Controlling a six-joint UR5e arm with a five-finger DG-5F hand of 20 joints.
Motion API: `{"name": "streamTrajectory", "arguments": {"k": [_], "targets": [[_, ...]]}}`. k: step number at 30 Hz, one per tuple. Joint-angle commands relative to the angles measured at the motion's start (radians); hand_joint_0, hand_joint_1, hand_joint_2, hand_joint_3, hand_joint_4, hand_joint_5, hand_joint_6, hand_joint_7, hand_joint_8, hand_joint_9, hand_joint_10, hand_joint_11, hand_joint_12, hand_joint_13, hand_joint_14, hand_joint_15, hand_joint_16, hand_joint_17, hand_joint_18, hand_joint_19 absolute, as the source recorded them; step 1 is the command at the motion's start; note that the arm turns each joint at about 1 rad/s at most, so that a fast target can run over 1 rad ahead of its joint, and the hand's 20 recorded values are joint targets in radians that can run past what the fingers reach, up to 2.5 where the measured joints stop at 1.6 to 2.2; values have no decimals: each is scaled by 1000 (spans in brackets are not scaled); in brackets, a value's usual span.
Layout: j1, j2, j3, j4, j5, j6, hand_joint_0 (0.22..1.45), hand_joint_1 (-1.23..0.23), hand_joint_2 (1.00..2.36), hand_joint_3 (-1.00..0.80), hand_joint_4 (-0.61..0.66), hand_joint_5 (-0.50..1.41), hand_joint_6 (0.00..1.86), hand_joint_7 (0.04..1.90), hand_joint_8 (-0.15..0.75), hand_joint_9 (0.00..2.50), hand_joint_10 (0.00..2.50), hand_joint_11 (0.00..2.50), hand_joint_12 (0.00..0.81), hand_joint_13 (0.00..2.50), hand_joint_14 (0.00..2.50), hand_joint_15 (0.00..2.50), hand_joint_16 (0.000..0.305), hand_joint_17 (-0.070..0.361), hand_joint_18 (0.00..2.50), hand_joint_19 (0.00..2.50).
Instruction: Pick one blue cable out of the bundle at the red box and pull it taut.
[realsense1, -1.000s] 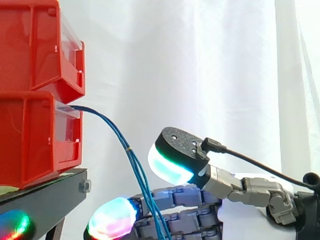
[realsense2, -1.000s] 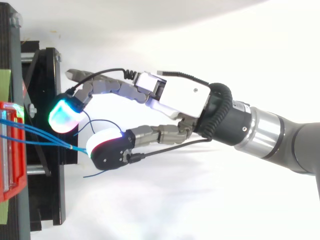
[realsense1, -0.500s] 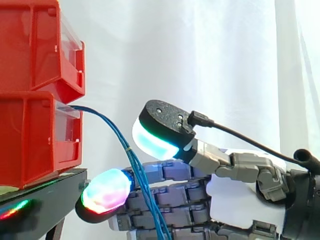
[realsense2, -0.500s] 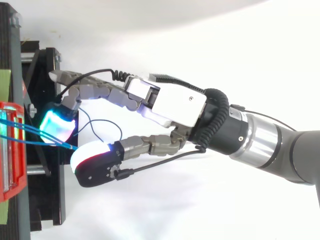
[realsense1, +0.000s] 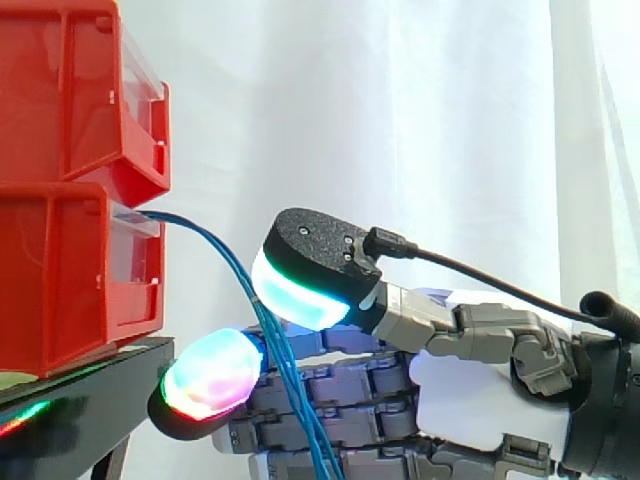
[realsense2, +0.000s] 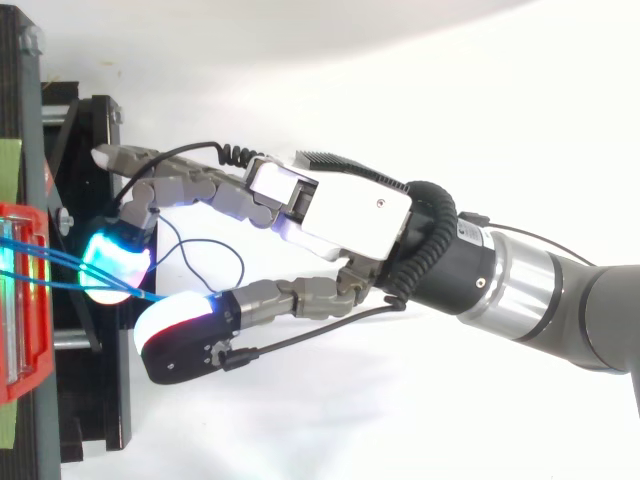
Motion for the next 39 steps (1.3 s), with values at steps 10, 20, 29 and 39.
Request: {"name": "streamTrajectory", "arguments": {"k": [10, 20, 29, 39], "targets": [[-3, 0, 12, -5, -15, 18, 604, -668, 1013, -290, 189, -196, 809, 786, 264, 170, 0, 0, 382, 79, 4, 107, 57, 128, 125, 116], [-5, 0, 18, 0, -37, 23, 601, -658, 1016, -232, 177, -201, 855, 811, 268, 182, 1, 0, 383, 89, 3, 109, 57, 128, 136, 120], [-16, 5, 37, -6, -66, 63, 597, -651, 1019, -128, 157, -209, 901, 795, 272, 189, 0, 13, 383, 91, 3, 112, 57, 127, 146, 107], [-19, 6, 37, -17, -86, 84, 534, -645, 1001, -481, 214, -225, 872, 729, 271, 125, 1, 70, 390, 24, 4, 162, 58, 131, 53, 186]]}}
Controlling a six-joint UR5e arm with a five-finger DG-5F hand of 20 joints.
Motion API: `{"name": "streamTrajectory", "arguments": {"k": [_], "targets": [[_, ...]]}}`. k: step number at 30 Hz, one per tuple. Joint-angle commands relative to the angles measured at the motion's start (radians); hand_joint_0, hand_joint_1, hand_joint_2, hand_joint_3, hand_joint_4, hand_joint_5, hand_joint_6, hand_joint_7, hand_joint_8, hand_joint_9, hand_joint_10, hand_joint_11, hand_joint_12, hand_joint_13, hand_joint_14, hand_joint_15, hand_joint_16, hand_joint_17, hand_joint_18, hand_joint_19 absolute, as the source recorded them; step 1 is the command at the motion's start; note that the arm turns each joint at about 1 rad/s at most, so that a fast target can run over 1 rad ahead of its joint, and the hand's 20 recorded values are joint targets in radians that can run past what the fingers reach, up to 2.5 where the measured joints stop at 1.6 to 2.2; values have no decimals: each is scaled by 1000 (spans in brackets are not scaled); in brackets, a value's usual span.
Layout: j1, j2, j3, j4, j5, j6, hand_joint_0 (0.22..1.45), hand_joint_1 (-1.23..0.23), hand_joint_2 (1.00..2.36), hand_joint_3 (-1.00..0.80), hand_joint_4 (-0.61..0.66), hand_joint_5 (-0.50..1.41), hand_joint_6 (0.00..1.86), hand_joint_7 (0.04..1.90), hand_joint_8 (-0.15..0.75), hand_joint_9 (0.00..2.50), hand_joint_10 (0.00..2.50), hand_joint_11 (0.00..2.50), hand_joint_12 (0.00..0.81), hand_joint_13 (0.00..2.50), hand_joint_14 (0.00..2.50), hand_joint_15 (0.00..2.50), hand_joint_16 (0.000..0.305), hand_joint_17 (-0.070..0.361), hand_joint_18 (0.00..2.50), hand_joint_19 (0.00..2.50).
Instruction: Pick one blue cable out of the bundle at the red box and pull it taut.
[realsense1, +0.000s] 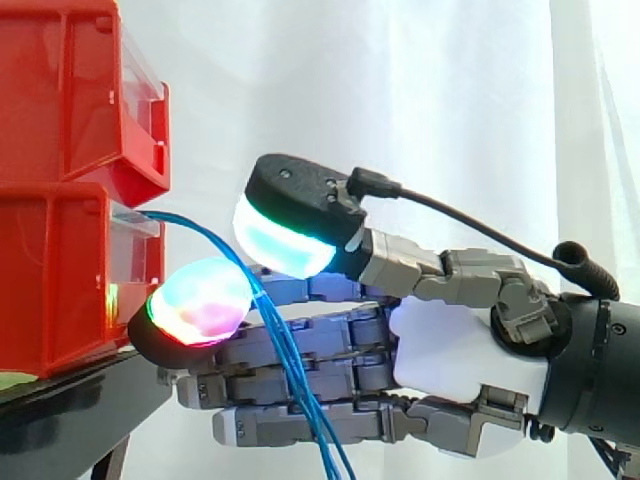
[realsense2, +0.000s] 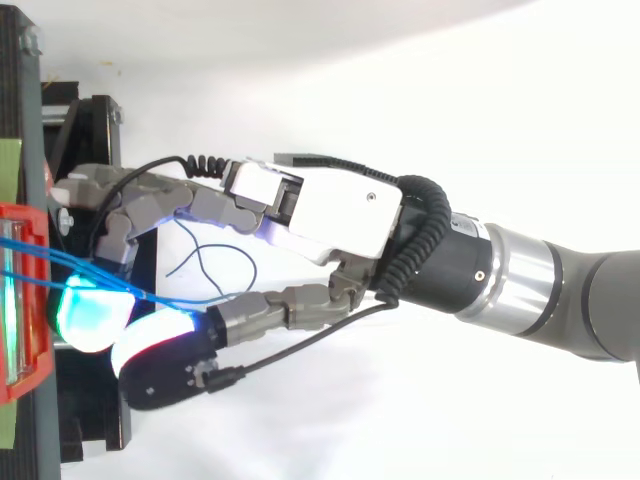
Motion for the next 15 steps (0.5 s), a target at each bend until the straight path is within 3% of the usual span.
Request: {"name": "streamTrajectory", "arguments": {"k": [1, 9, 13, 15], "targets": [[-2, 0, 0, -2, -7, 9, 526, -643, 1000, -500, 213, -225, 862, 735, 273, 125, 0, 79, 392, 22, 4, 166, 59, 132, 51, 182], [-9, -1, -1, -10, -10, 6, 517, -630, 1000, -500, 217, -222, 840, 728, 277, 121, 2, 77, 395, 18, 4, 166, 60, 134, 42, 199], [-17, 0, -27, -27, -10, -6, 519, -621, 1000, -500, 219, -221, 837, 719, 277, 122, 1, 79, 395, 16, 5, 168, 59, 133, 39, 197], [-23, -1, -30, -39, -10, -48, 519, -620, 1000, -500, 216, -220, 833, 727, 277, 122, 0, 71, 395, 16, 4, 172, 59, 133, 41, 203]]}}
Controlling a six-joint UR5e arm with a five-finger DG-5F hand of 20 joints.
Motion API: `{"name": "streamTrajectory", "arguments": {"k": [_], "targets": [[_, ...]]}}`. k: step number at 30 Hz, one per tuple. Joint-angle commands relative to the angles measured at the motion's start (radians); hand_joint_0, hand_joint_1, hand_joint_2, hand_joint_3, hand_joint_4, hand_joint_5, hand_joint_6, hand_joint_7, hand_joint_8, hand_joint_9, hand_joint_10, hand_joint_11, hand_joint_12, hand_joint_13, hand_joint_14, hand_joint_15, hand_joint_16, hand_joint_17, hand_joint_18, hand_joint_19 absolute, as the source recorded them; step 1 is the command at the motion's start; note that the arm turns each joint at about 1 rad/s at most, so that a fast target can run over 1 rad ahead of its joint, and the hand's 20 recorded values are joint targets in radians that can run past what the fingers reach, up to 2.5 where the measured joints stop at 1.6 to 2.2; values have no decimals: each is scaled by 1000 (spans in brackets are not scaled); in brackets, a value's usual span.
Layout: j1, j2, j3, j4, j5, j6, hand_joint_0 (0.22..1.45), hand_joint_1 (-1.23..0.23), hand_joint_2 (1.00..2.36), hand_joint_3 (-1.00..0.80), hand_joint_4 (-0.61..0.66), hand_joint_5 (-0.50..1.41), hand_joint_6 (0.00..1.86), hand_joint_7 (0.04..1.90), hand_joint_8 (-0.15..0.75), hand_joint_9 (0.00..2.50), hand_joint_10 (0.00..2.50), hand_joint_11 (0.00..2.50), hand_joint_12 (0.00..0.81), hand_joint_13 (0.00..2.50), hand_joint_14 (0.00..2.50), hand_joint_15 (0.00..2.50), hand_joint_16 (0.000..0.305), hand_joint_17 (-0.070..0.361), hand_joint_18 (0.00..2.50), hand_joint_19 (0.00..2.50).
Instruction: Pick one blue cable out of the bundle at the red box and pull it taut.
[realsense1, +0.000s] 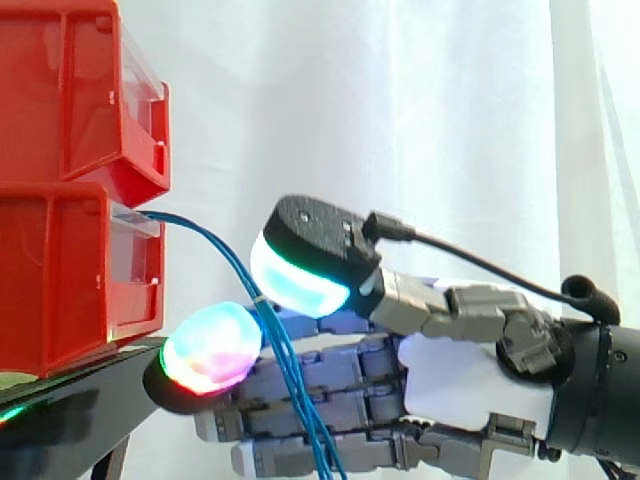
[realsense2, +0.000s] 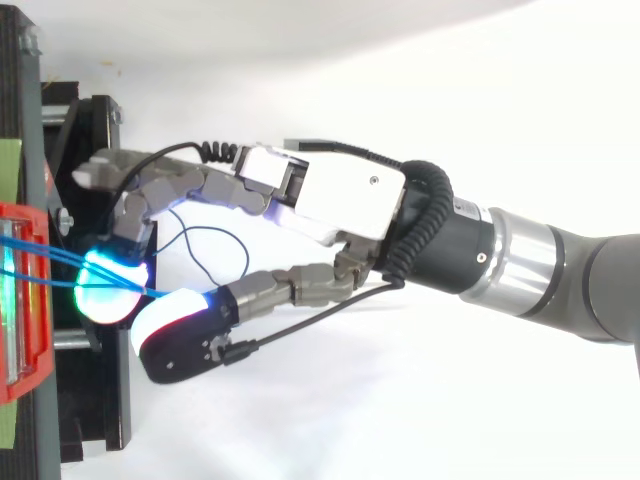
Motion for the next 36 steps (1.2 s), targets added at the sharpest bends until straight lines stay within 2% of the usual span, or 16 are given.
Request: {"name": "streamTrajectory", "arguments": {"k": [1, 5, 17, 18, 29, 36], "targets": [[-6, -1, -8, -13, 0, -34, 520, -618, 1000, -500, 216, -220, 830, 723, 277, 121, 1, 72, 395, 17, 4, 170, 59, 133, 42, 198], [-11, 1, -8, -22, -2, -78, 519, -614, 1000, -500, 211, -218, 818, 740, 278, 122, 0, 74, 396, 16, 4, 173, 59, 134, 42, 206], [-14, 1, -8, -22, -35, -72, 535, -588, 1003, -458, 208, -213, 815, 741, 277, 130, 1, 73, 393, 28, 4, 174, 58, 131, 47, 207], [-14, 2, -8, -22, -37, -72, 539, -625, 1003, -453, 209, -194, 781, 805, 290, 186, 0, 18, 402, 83, 3, 131, 59, 134, 129, 150], [-6, 19, -6, -41, -43, -76, 595, -660, 1018, -207, 173, -200, 859, 823, 283, 231, 0, 13, 388, 125, 3, 106, 57, 128, 195, 111], [-3, 24, -6, -41, -43, -73, 598, -665, 1019, -149, 166, -204, 885, 817, 284, 236, 0, 29, 388, 129, 2, 103, 57, 128, 199, 110]]}}
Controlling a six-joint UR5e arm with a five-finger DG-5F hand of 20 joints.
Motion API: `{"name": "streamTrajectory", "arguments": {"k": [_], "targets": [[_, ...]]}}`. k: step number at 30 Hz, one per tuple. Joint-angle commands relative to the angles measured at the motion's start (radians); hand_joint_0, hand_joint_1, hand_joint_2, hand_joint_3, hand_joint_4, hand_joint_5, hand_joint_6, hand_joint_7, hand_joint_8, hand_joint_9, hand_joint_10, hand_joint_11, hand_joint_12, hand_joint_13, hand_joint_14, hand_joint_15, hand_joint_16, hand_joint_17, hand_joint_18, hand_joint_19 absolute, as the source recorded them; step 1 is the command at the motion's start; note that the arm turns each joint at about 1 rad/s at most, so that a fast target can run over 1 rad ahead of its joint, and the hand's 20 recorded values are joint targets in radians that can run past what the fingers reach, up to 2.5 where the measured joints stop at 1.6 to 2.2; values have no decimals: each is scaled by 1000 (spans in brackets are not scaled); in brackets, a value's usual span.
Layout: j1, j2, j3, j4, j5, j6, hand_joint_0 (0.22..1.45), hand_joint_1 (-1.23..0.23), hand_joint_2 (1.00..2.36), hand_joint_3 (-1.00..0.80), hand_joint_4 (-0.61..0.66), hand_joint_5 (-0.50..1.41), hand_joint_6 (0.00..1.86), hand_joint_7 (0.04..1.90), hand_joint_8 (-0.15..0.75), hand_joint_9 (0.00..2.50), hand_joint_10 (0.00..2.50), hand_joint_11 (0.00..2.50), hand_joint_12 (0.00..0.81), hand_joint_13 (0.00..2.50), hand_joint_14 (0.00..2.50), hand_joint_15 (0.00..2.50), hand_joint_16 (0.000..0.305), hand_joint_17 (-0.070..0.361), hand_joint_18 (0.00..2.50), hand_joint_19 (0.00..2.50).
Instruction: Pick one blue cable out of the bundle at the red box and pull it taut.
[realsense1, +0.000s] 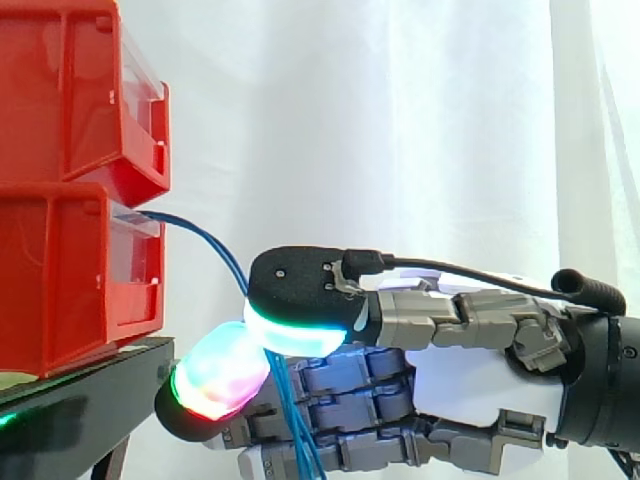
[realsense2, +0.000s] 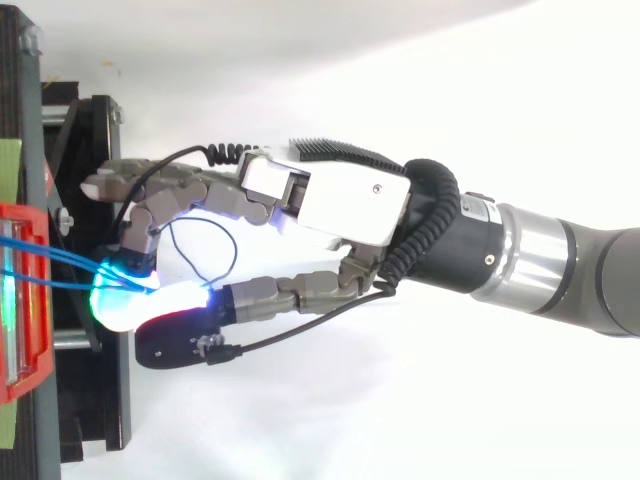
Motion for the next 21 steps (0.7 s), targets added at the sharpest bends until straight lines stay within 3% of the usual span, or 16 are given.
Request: {"name": "streamTrajectory", "arguments": {"k": [1, 11, 21], "targets": [[1, 4, -1, 0, -1, 0, 598, -665, 1019, -149, 166, -204, 887, 814, 284, 239, 0, 25, 388, 129, 2, 104, 57, 128, 203, 110], [-7, 16, 1, -2, -4, 0, 547, -682, 1007, -398, 192, -205, 871, 805, 292, 236, 0, 38, 398, 127, 2, 113, 59, 133, 190, 124], [-15, 16, 1, -2, -4, -2, 545, -687, 1008, -382, 188, -203, 868, 816, 294, 237, 0, 31, 400, 125, 2, 113, 59, 133, 193, 123]]}}
